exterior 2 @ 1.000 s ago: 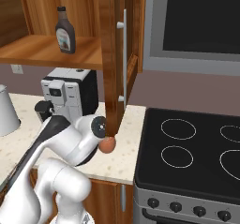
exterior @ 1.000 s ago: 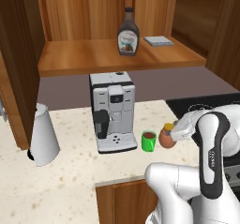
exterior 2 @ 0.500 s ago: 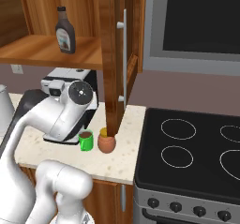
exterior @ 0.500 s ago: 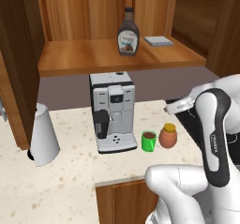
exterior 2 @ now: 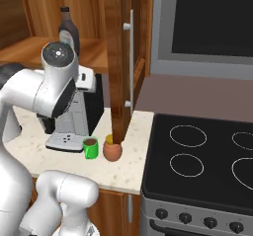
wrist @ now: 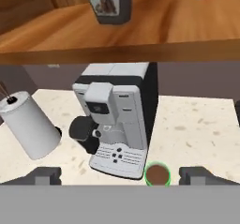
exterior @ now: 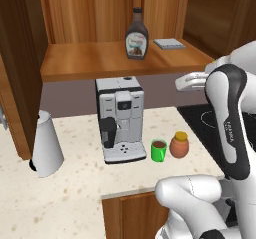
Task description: Pick the syrup bottle and honey bottle from the cabinet and place them next to the mug.
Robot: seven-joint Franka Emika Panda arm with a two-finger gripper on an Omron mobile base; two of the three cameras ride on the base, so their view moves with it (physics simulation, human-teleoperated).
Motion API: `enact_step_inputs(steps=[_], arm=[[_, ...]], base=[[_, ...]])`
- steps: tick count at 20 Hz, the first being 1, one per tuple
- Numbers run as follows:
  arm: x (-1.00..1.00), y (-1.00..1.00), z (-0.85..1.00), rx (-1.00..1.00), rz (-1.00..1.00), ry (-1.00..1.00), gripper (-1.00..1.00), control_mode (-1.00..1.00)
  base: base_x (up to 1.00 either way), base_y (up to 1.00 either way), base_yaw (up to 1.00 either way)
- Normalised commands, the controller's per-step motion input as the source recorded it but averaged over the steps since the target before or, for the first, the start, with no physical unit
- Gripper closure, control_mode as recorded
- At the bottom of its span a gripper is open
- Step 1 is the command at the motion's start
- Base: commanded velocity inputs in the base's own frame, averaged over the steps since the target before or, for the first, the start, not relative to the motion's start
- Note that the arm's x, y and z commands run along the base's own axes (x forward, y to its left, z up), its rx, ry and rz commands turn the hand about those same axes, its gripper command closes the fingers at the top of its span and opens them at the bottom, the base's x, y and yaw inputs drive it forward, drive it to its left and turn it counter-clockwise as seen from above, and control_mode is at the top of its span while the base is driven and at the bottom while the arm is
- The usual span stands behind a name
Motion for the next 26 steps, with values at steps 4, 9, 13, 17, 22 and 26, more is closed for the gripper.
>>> enact_step_inputs(steps=[4, 9, 13, 17, 22, 26], arm=[[-0.23, 0.12, 0.78, 0.00, -0.10, -0.26, -1.00, -1.00], [-0.09, 0.33, 0.58, 0.00, 0.00, -0.41, -1.00, -1.00], [-0.01, 0.28, 0.48, 0.00, 0.03, -0.35, -1.00, -1.00], [0.35, 0.05, 0.23, 0.00, 0.00, -0.04, -1.00, -1.00], [0.30, -0.01, 0.07, 0.00, 0.00, 0.06, -1.00, -1.00], [0.38, -0.01, 0.00, 0.00, 0.00, 0.32, -1.00, -1.00]], base=[[0.00, 0.00, 0.00], [0.00, 0.00, 0.00], [0.00, 0.00, 0.00], [0.00, 0.00, 0.00], [0.00, 0.00, 0.00], [0.00, 0.00, 0.00]])
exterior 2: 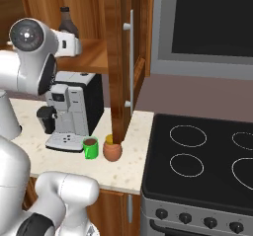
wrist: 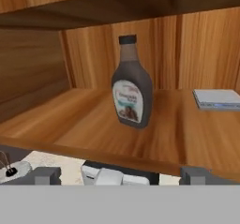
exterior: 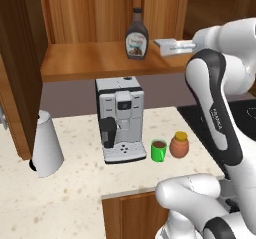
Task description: Pick the syrup bottle and honey bottle from the cabinet and place them next to the mug.
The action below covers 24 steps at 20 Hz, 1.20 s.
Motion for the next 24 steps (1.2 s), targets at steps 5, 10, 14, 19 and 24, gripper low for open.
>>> enact_step_inputs(steps=[5, 10, 14, 19, 24], arm=[[0.34, 0.00, 0.00, 0.00, 0.00, 0.34, -1.00, -1.00], [0.26, 0.00, -0.19, 0.00, 0.00, 0.01, -1.00, -1.00], [0.58, 0.00, -0.11, 0.00, 0.03, 0.02, -1.00, -1.00], [0.59, 0.03, 0.00, 0.00, 0.00, 0.04, -1.00, -1.00], [0.46, 0.00, 0.00, 0.00, 0.02, 0.00, -1.00, -1.00]], base=[[0.00, 0.00, 0.00], [0.00, 0.00, 0.00], [0.00, 0.00, 0.00], [0.00, 0.00, 0.00], [0.00, 0.00, 0.00]])
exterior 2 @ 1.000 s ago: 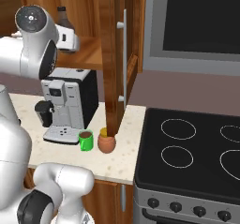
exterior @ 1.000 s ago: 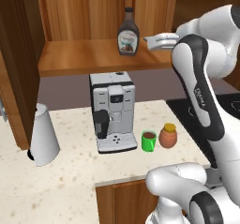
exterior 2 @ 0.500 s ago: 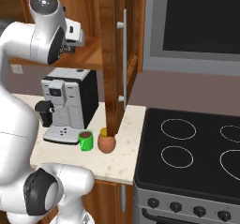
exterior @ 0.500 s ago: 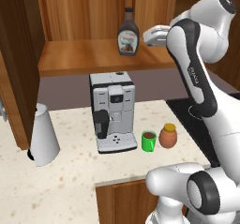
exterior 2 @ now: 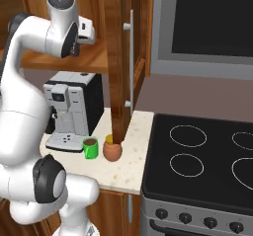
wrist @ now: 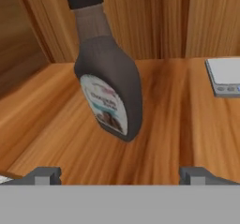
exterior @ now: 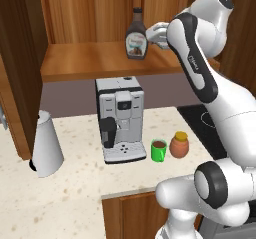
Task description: Pick the syrup bottle and honey bottle from the cabinet and place them next to the mug.
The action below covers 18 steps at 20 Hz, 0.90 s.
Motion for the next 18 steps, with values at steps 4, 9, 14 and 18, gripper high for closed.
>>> enact_step_inputs(steps=[4, 9, 14, 18], arm=[[0.20, 0.00, -0.14, 0.00, 0.05, -0.10, -1.00, -1.00], [0.13, 0.00, -0.15, 0.01, 0.08, -0.12, -1.00, -1.00], [0.07, 0.00, -0.01, 0.01, 0.08, -0.03, -1.00, -1.00], [0.18, 0.00, 0.00, 0.00, 0.07, 0.00, -1.00, -1.00]], base=[[0.00, 0.00, 0.00], [0.00, 0.00, 0.00], [0.00, 0.00, 0.00], [0.00, 0.00, 0.00]])
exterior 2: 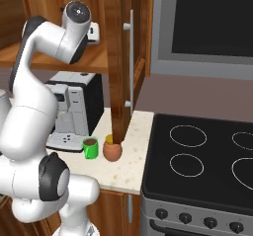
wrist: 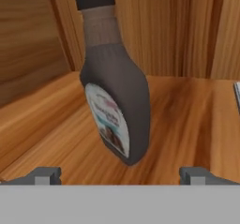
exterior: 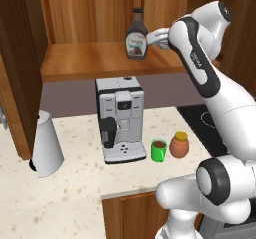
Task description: Pick the syrup bottle and honey bottle from the cabinet and place them next to the mug.
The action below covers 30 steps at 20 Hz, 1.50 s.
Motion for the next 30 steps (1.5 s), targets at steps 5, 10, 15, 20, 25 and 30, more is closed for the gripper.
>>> enact_step_inputs(steps=[5, 10, 15, 20, 25, 30], arm=[[0.21, 0.00, 0.00, 0.00, 0.08, 0.00, -1.00, -1.00], [0.16, 0.00, 0.00, 0.00, 0.08, 0.00, -1.00, -1.00], [0.14, 0.00, 0.00, 0.00, 0.08, 0.00, -1.00, -1.00], [0.13, 0.00, 0.00, 0.00, 0.06, 0.00, -1.00, -1.00], [0.05, 0.00, 0.00, 0.00, 0.05, 0.00, -1.00, -1.00], [0.00, 0.01, 0.00, 0.00, 0.03, 0.00, -1.00, -1.00]], base=[[0.00, 0.00, 0.00], [0.00, 0.00, 0.00], [0.00, 0.00, 0.00], [0.00, 0.00, 0.00], [0.00, 0.00, 0.00], [0.00, 0.00, 0.00]])
